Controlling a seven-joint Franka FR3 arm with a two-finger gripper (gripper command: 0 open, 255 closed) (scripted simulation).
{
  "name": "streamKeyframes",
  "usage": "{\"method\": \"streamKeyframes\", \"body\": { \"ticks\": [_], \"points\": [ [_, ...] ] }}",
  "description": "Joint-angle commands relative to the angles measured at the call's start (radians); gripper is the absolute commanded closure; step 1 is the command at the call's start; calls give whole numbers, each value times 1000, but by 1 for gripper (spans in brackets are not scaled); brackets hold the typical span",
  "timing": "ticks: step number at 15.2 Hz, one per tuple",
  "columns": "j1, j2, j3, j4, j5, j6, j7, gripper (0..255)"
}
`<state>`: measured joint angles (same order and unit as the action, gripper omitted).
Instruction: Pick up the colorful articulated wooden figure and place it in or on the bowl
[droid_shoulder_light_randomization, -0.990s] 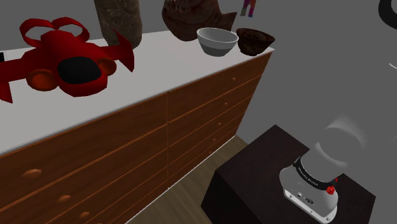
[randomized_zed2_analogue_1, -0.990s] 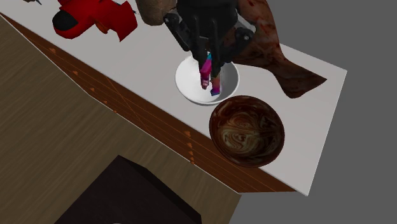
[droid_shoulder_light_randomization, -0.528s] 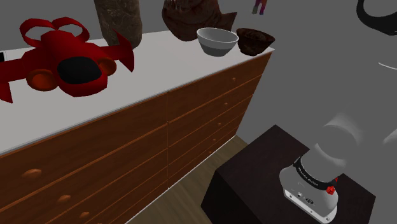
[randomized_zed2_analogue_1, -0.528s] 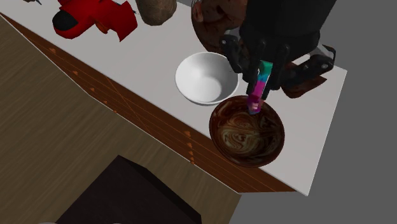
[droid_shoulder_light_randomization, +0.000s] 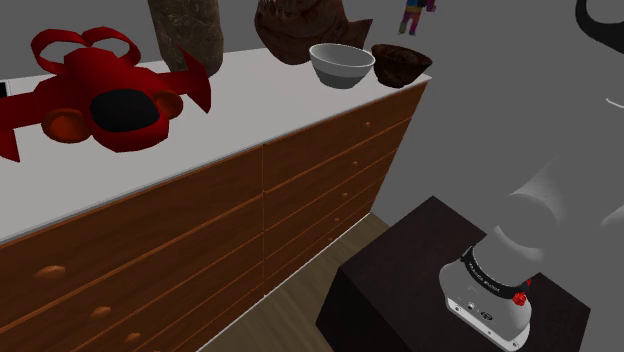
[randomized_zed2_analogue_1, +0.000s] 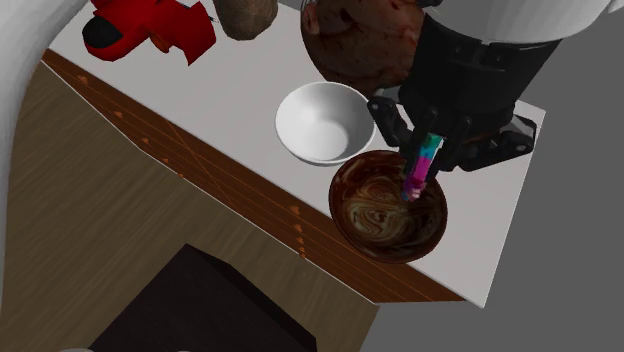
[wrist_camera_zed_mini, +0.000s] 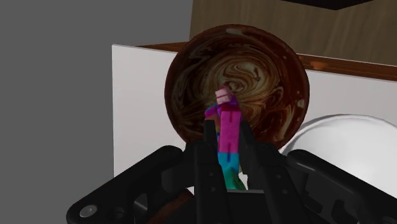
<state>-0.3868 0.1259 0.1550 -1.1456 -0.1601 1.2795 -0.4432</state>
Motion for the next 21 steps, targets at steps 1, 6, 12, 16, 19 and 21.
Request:
{"method": "streamKeyframes", "body": {
  "ticks": [1, 6, 12, 16, 19, 21],
  "points": [
    [-5, -22, -2, -61, 6, 39, 1, 255],
    [-11, -70, -6, -195, 16, 127, 6, 255],
    [-13, -88, -7, -253, 20, 167, 9, 255],
    [-13, -88, -7, -253, 20, 167, 9, 255],
    [-13, -88, -7, -253, 20, 167, 9, 0],
    [-13, -88, -7, -253, 20, 167, 9, 0]
  ]
}}
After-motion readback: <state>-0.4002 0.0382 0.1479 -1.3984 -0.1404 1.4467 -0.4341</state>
